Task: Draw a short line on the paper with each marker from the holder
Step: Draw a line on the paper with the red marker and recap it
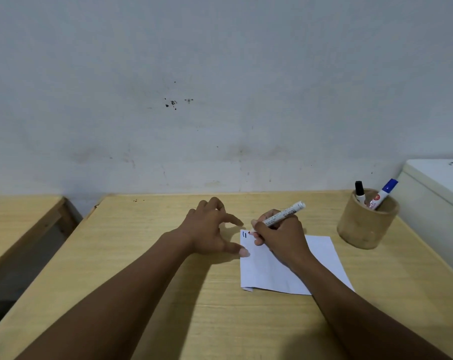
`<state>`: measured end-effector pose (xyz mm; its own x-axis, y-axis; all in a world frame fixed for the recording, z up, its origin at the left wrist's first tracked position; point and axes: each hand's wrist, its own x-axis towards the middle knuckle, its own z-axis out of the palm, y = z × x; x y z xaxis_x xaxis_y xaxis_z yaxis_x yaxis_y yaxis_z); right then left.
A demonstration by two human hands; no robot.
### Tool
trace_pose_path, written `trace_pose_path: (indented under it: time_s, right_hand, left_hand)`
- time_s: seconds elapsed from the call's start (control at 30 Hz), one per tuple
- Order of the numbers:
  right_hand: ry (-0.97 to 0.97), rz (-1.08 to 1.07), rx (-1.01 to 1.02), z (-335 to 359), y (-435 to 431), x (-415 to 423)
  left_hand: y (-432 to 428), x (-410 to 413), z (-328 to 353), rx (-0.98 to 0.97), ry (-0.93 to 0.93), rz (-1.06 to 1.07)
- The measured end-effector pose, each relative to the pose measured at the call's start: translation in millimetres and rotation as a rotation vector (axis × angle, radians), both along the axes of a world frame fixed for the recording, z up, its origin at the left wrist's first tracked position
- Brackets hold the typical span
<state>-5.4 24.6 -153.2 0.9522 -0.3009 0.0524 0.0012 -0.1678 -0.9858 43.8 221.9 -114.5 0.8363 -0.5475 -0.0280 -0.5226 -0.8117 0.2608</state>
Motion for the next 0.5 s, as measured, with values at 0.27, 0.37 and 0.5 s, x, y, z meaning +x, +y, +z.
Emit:
trace_pose_path:
  time_s: [0.27,0.37,0.5]
  right_hand:
    - [-0.019,0.035,-0.137,-7.2,0.2,1.0]
    - [-0.021,0.040,-0.197,-7.9,0.4,2.0]
    - [0.032,0.085,-0.126,-8.0,-2.8,3.6]
  left_hand:
    - [-6.7,-3.5,-6.0,0.064,0.008,-0.011]
    - [-6.6,-4.7,-7.0,0.046,0.030,0.008]
    - [-8.9,-4.4,-5.1,0.055,0.044,0.022]
